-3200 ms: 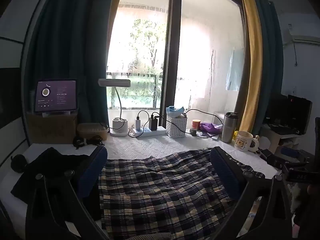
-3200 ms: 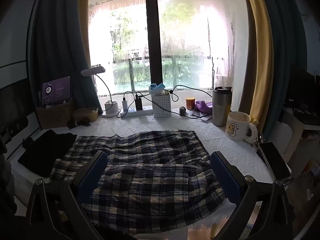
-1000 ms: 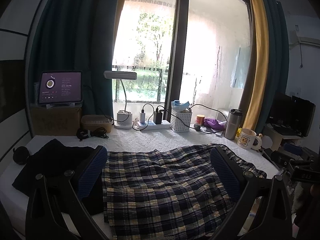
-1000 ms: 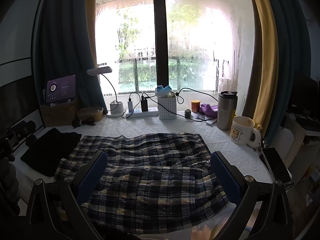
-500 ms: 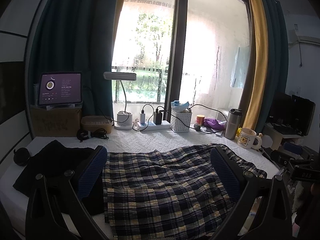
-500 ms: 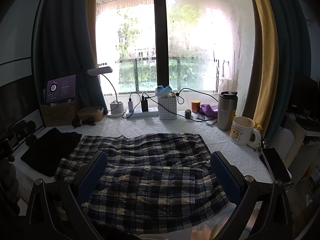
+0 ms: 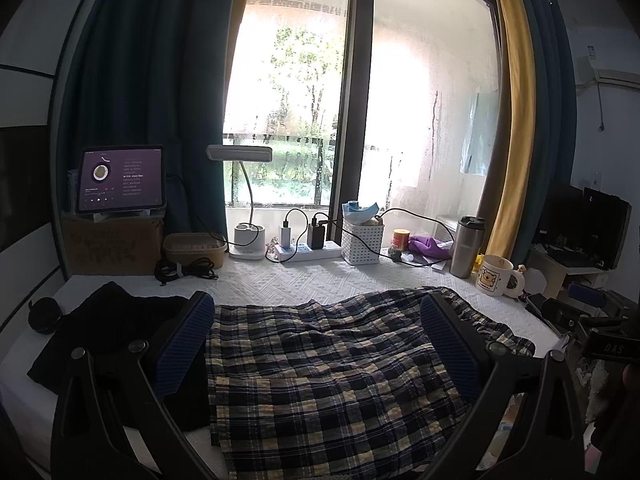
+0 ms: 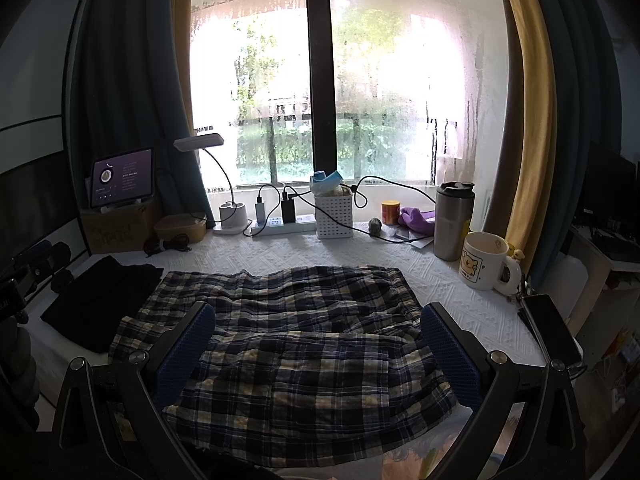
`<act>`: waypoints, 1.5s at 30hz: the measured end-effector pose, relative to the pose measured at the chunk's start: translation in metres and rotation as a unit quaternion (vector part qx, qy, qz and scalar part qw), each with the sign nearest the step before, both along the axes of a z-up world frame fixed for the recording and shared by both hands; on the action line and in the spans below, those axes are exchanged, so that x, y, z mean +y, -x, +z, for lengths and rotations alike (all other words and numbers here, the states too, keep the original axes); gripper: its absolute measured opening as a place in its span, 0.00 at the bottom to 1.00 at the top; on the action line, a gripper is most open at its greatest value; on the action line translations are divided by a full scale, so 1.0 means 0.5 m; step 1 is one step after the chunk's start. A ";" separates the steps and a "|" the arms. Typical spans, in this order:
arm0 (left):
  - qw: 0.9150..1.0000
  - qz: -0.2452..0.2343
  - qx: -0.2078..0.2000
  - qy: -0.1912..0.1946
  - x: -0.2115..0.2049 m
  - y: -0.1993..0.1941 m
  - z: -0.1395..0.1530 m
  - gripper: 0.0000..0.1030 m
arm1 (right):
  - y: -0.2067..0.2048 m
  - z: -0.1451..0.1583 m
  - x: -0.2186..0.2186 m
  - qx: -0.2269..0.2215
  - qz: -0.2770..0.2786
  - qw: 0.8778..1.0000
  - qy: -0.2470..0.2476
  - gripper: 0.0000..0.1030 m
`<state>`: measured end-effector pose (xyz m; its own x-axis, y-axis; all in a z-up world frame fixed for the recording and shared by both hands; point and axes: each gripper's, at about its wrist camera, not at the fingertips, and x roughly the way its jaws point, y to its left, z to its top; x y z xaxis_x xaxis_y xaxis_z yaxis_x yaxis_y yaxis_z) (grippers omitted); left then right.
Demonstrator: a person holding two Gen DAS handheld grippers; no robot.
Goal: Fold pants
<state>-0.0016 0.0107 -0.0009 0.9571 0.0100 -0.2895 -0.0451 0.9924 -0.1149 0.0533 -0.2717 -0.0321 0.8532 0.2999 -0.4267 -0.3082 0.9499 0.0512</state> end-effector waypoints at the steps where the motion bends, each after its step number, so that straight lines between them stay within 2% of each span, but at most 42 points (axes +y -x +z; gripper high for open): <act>1: 1.000 0.000 0.000 0.000 0.000 0.000 0.000 0.98 | 0.000 0.000 0.000 0.000 0.000 1.000 0.000 1.00; 12: 1.000 0.001 0.010 -0.009 -0.001 -0.012 -0.006 0.98 | -0.010 -0.008 -0.002 0.008 0.003 1.000 0.000 1.00; 19: 0.999 0.011 0.038 -0.024 0.007 -0.059 -0.033 0.98 | -0.057 -0.029 -0.005 0.018 0.000 1.000 0.007 1.00; 29: 0.993 0.020 0.112 -0.007 0.035 -0.183 -0.114 0.98 | -0.201 -0.092 -0.012 0.068 -0.015 0.997 0.023 1.00; 38: 0.987 0.038 0.158 -0.008 0.068 -0.282 -0.143 0.98 | -0.318 -0.122 -0.009 0.097 -0.024 0.995 0.025 1.00; 45: 0.978 0.059 0.202 0.004 0.101 -0.367 -0.190 0.98 | -0.424 -0.142 0.007 0.118 -0.021 0.992 0.031 1.00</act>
